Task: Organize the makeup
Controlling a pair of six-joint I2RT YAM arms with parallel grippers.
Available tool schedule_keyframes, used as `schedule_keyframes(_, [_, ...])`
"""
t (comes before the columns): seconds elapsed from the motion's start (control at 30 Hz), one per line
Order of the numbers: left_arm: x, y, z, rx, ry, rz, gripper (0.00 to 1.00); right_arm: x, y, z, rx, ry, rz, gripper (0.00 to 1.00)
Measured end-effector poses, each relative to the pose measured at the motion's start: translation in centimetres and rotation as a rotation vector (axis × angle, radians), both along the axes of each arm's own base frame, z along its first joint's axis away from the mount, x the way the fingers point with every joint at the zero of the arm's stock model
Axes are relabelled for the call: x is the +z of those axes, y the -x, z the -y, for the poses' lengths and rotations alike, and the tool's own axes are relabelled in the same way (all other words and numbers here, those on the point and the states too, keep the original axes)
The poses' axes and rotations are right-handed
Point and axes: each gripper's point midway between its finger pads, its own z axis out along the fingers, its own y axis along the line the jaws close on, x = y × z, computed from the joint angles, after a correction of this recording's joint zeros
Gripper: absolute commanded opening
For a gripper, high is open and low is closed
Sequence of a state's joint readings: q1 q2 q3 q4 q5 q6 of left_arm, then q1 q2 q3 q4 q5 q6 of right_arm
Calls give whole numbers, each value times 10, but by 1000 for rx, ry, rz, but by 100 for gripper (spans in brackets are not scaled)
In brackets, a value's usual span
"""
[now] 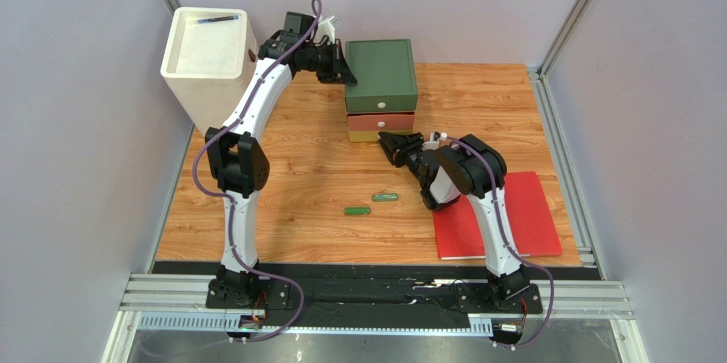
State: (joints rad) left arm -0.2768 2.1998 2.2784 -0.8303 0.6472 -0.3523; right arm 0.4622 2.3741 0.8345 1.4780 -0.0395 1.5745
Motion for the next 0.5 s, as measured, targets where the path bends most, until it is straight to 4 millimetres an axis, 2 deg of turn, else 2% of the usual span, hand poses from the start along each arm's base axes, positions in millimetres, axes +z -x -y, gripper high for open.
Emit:
schedule_keyframes(0.23, [0,1,-1,0,1,-3,0,-1,0,-1,-1,-30,-18,29])
schedule_keyframes(0.33, [0,1,-1,0,1,-5,0,-1,0,0,-6,-31,-18,19])
schedule_keyframes(0.37, [0,1,-1,0,0,-4,0,-1,0,0,-6,-30,-18,10])
schedule_keyframes(0.43, [0,1,-2,1,0,-3,0,-1,-1,1,-10,-31,-18,2])
schedule_keyframes(0.5, [0,1,-2,1,0,-5,0,-1,-1,1,-12,-31,-17,0])
